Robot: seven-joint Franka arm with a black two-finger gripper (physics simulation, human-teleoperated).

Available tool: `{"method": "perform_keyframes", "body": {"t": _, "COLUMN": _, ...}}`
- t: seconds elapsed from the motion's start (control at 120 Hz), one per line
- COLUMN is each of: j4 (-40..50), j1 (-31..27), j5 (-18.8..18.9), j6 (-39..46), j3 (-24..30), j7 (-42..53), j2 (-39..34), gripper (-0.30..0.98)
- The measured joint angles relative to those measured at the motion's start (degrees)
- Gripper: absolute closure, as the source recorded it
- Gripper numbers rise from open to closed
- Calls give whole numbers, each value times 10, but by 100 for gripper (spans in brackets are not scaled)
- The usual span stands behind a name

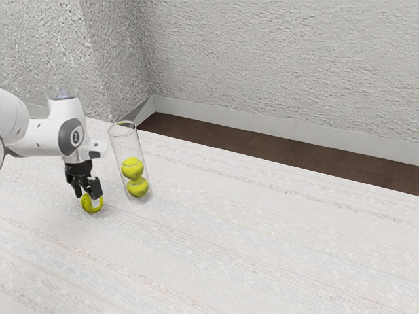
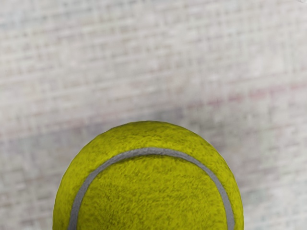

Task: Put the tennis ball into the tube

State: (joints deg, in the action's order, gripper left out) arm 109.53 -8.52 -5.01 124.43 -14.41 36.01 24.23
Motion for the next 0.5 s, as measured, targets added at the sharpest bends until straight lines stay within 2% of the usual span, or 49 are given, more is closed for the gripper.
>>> {"method": "perform_keyframes", "body": {"t": 0.5, "j4": 7, "j1": 1, "j5": -13, "j6": 47, "j3": 3, "j7": 1, "j2": 25, "gripper": 2}}
